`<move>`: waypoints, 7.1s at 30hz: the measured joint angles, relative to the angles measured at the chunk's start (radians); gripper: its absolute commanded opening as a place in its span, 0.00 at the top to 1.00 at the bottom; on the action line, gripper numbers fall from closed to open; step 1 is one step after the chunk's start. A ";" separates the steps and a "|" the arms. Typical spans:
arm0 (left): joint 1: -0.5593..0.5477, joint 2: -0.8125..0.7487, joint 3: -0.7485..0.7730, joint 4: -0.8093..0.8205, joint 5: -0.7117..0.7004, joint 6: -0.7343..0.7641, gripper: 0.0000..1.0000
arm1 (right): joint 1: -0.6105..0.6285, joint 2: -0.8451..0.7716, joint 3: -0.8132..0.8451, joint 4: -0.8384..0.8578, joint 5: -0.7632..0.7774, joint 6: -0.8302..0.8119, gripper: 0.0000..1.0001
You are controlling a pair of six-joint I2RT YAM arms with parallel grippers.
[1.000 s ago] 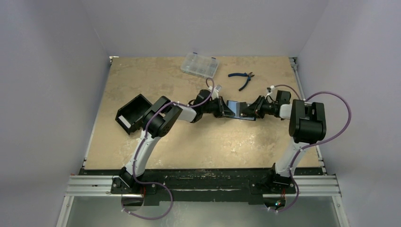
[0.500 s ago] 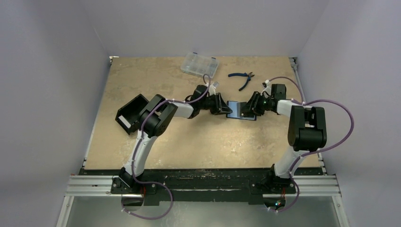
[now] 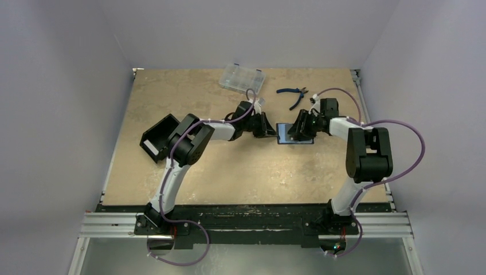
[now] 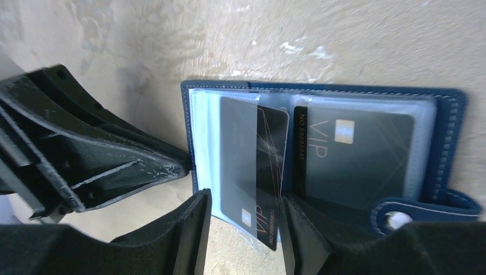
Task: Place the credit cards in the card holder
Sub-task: Insert the credit card into the card slot.
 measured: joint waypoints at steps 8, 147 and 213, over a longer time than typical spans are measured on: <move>-0.015 0.002 0.010 -0.010 -0.008 0.008 1.00 | 0.055 0.000 0.035 -0.052 0.115 -0.040 0.35; -0.054 0.021 0.152 -0.056 0.055 -0.040 0.47 | 0.124 -0.062 -0.036 -0.007 0.365 -0.032 0.87; -0.119 0.018 0.170 -0.102 -0.074 0.030 0.60 | 0.085 -0.047 -0.045 0.028 0.270 -0.030 0.85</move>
